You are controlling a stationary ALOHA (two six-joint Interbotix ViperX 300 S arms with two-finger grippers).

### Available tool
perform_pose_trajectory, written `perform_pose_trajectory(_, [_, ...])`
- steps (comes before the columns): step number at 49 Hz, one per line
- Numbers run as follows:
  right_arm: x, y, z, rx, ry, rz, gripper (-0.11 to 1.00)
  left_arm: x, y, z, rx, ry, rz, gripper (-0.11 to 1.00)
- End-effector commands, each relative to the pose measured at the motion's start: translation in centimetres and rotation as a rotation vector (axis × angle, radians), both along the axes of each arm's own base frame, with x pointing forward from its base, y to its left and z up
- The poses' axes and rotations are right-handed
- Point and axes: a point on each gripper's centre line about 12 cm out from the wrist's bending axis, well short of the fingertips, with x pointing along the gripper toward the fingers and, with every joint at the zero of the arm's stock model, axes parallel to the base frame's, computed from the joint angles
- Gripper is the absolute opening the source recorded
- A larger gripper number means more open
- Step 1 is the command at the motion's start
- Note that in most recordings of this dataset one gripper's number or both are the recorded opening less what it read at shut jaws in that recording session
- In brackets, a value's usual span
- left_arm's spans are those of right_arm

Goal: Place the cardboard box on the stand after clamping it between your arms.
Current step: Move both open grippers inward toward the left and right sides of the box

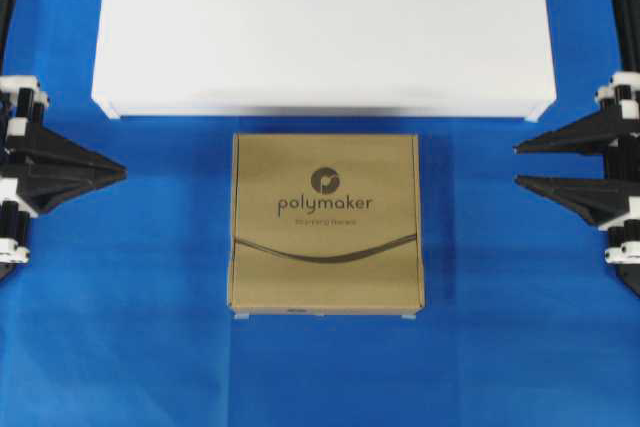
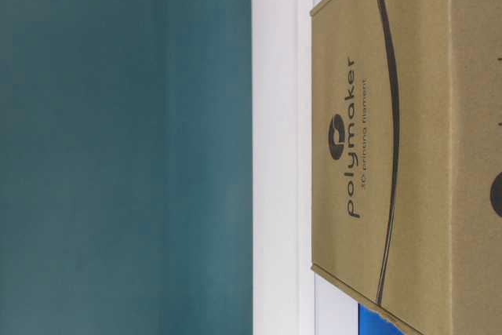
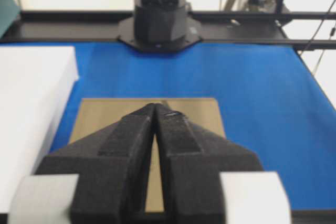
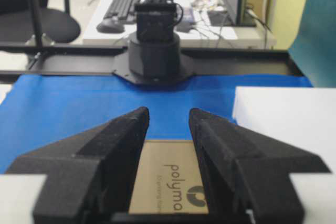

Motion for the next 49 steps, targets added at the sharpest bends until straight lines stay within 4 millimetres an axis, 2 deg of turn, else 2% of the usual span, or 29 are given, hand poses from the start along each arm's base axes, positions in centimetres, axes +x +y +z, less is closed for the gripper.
perform_pose_trajectory(1, [0.2, -0.3, 0.2, 0.017, -0.005, -0.013, 0.14, 1.1, -0.3, 0.2, 0.004, 0.017, -0.017, 0.05])
perform_pose_trajectory(5, [0.2, -0.7, 0.4, 0.065, 0.013, -0.035, 0.19, 1.9, -0.1, 0.4, -0.013, 0.034, -0.012, 0.02])
perform_pose_trajectory(10, [0.3, -1.0, 0.3, 0.089, 0.067, -0.050, 0.08, 2.7, 0.0, 0.4, -0.018, 0.071, -0.006, 0.00])
perform_pose_trajectory(15, [0.4, -1.0, -0.6, 0.094, 0.180, -0.050, 0.04, 3.6, 0.1, -0.3, -0.025, 0.158, 0.000, 0.00])
perform_pose_trajectory(29, [0.8, -0.8, -2.7, 0.152, 0.539, -0.058, 0.04, 4.6, 0.6, -1.5, -0.019, 0.440, 0.031, 0.00])
perform_pose_trajectory(35, [1.0, -0.8, -3.9, 0.156, 0.663, -0.062, 0.04, 4.9, 0.7, -2.9, -0.026, 0.553, 0.035, 0.00])
perform_pose_trajectory(41, [1.6, -0.8, -5.5, 0.158, 0.760, -0.067, 0.05, 5.4, 0.7, -3.8, -0.025, 0.628, 0.037, 0.00])
perform_pose_trajectory(49, [2.5, -0.9, -6.5, 0.150, 0.829, -0.070, 0.07, 6.0, 0.6, -5.0, -0.008, 0.730, 0.033, 0.00])
